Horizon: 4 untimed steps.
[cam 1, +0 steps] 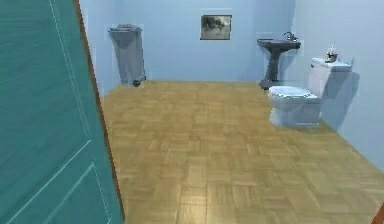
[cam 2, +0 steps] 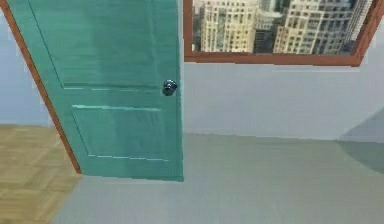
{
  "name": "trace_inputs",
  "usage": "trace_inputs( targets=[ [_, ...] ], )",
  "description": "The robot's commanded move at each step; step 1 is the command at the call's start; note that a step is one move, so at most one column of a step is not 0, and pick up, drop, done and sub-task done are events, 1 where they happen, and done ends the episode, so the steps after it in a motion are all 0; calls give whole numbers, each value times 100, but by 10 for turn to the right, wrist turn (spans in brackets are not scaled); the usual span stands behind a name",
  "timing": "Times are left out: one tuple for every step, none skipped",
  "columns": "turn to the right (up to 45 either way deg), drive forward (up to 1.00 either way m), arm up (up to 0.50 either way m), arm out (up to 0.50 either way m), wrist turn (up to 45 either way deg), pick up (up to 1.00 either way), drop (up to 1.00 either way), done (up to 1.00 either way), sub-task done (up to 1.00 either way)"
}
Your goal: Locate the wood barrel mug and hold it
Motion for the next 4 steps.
trace_inputs(
  targets=[
    [30,0,0,0,0,0,0,0,0],
    [0,100,0,0,0,0,0,0,0],
    [30,0,0,0,0,0,0,0,0],
    [0,20,0,0,0,0,0,0,0]
  ],
)
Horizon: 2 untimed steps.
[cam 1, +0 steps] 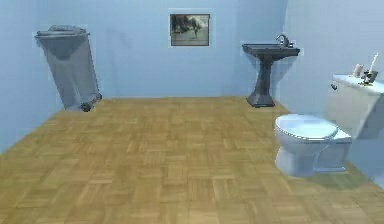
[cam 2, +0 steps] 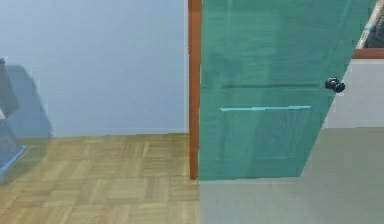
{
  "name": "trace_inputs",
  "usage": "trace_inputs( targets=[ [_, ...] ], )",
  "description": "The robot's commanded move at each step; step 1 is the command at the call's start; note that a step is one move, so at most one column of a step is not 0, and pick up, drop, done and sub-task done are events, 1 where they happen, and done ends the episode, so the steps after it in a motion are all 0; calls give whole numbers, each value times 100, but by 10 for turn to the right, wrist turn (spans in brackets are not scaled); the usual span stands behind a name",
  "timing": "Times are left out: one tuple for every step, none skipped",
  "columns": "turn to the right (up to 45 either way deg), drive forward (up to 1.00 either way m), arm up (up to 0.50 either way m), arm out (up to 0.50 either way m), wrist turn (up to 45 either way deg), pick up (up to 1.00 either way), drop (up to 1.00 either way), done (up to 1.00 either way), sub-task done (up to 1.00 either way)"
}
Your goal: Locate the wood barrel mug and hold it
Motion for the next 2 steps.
trace_inputs(
  targets=[
    [-450,0,0,0,0,0,0,0,0],
    [-210,0,0,0,0,0,0,0,0]
  ],
)
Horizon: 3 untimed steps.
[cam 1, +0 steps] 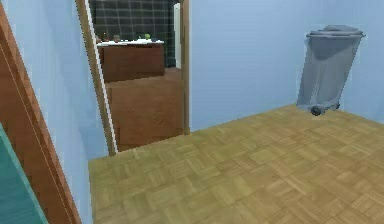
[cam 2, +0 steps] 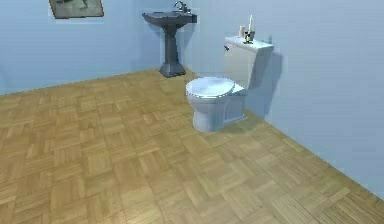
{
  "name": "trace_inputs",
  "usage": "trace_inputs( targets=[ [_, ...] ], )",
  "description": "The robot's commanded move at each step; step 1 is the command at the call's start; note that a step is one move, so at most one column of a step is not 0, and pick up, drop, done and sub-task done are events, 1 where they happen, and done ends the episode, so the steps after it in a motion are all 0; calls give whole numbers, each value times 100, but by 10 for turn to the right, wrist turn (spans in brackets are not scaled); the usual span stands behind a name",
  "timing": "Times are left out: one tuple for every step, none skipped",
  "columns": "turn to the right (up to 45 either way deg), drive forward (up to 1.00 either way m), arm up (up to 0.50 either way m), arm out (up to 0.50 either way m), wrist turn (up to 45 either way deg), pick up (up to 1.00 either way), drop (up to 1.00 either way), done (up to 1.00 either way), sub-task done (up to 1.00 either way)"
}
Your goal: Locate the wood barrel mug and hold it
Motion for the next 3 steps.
trace_inputs(
  targets=[
    [0,45,0,0,0,0,0,0,0],
    [-180,0,0,0,0,0,0,0,0],
    [0,100,0,0,0,0,0,0,0]
  ],
)
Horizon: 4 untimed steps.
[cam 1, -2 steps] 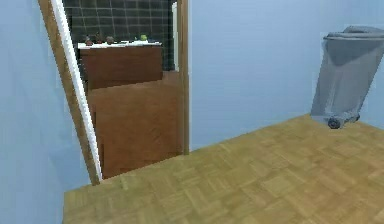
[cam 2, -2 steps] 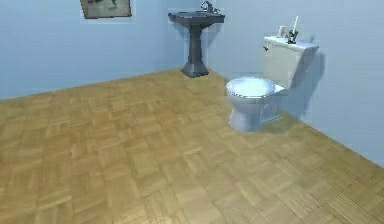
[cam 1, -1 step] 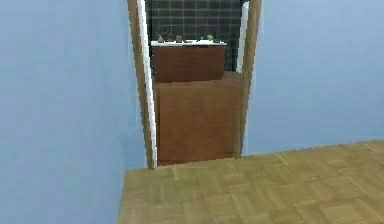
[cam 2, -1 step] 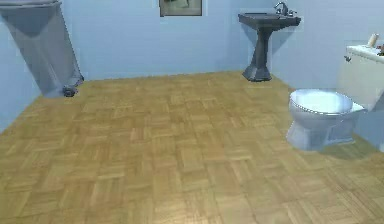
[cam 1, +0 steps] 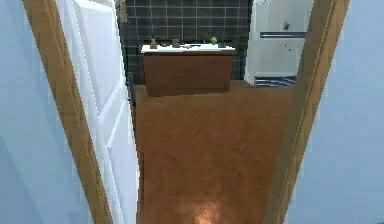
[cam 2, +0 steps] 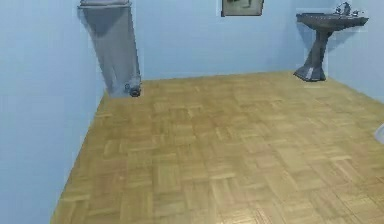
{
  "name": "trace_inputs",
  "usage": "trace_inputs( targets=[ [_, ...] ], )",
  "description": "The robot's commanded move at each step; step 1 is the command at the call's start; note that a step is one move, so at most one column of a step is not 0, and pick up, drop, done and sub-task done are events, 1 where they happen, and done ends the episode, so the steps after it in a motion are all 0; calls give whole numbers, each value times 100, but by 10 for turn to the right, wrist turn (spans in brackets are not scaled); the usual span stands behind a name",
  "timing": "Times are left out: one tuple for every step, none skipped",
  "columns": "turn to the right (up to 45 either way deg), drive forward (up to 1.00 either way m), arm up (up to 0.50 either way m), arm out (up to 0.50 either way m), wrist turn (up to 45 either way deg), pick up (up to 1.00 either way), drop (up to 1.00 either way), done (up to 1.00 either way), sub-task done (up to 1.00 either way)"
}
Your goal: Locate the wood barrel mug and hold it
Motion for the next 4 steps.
trace_inputs(
  targets=[
    [0,45,0,0,0,0,0,0,0],
    [30,0,0,0,0,0,0,0,0],
    [0,10,0,0,0,0,0,0,0],
    [0,95,0,0,0,0,0,0,0]
  ],
)
